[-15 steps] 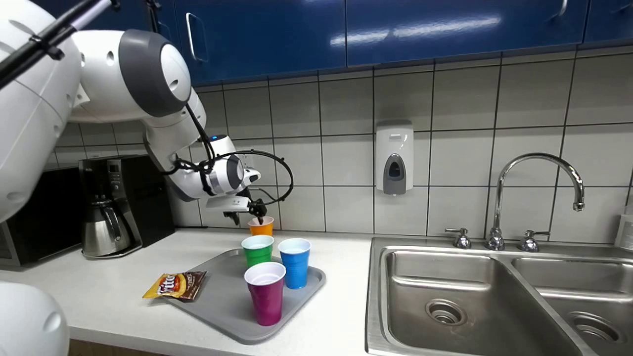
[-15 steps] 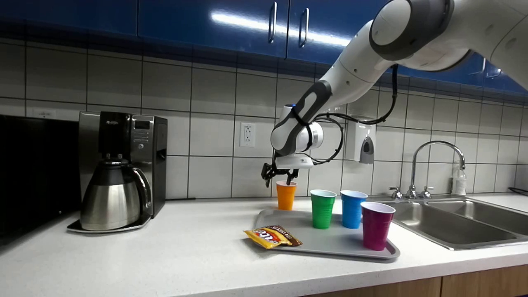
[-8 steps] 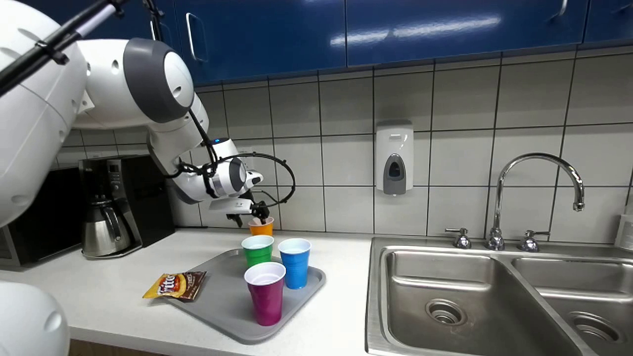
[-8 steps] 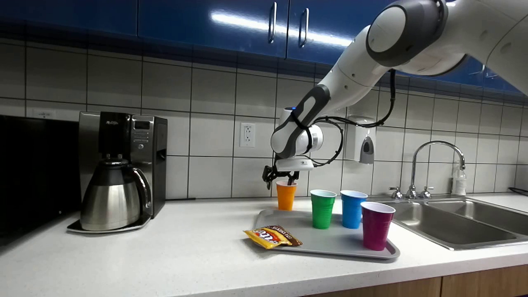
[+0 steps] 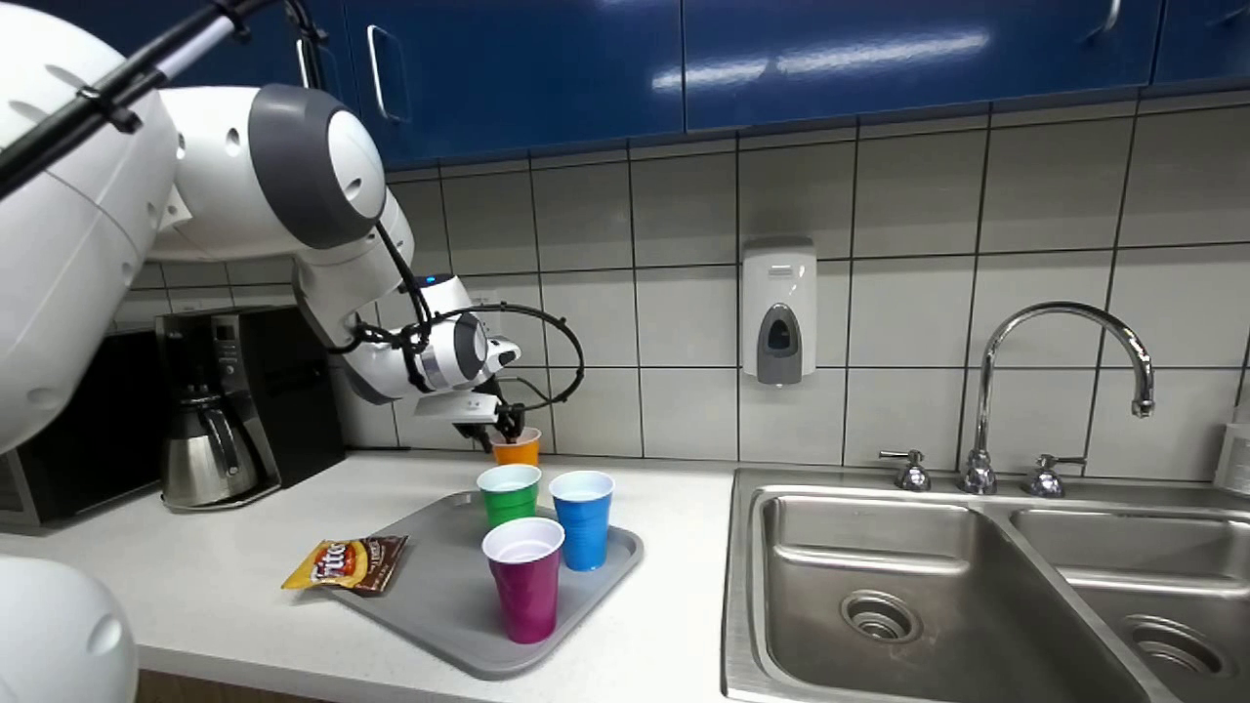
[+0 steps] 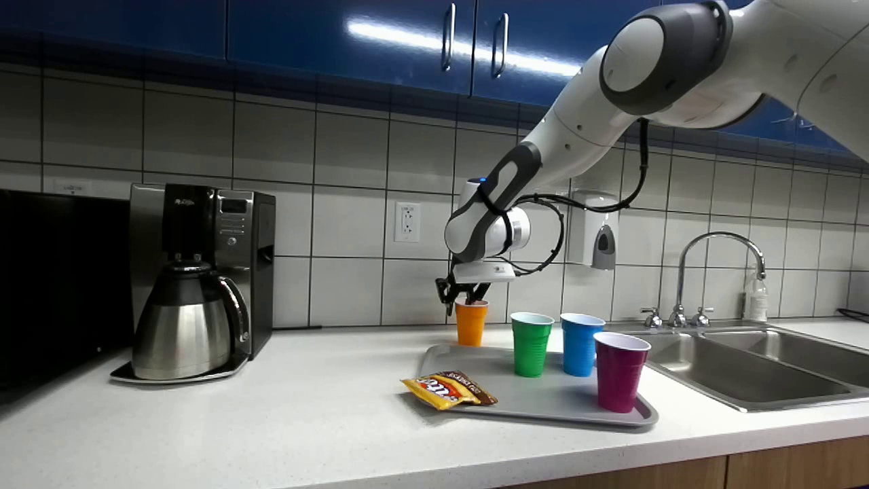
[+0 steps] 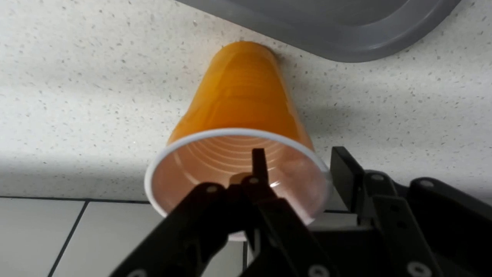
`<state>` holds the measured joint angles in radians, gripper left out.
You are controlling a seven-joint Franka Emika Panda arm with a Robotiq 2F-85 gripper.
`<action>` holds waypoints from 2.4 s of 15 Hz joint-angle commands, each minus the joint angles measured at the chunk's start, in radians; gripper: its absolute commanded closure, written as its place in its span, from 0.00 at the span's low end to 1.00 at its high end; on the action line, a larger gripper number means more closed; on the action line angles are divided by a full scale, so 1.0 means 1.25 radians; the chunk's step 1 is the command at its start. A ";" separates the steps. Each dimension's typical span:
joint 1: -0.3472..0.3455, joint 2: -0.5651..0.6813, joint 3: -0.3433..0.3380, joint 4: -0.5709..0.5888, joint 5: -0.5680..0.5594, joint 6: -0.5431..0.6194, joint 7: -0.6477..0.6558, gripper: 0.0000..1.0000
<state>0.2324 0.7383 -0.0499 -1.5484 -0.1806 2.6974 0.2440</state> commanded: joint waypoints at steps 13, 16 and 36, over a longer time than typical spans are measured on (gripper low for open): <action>0.000 -0.011 -0.024 0.030 -0.011 -0.003 -0.042 0.99; -0.011 -0.032 -0.010 0.019 -0.007 -0.007 -0.080 0.99; 0.029 -0.141 -0.012 -0.092 -0.033 0.000 -0.108 0.99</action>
<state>0.2411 0.6450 -0.0534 -1.5625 -0.1908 2.7019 0.0679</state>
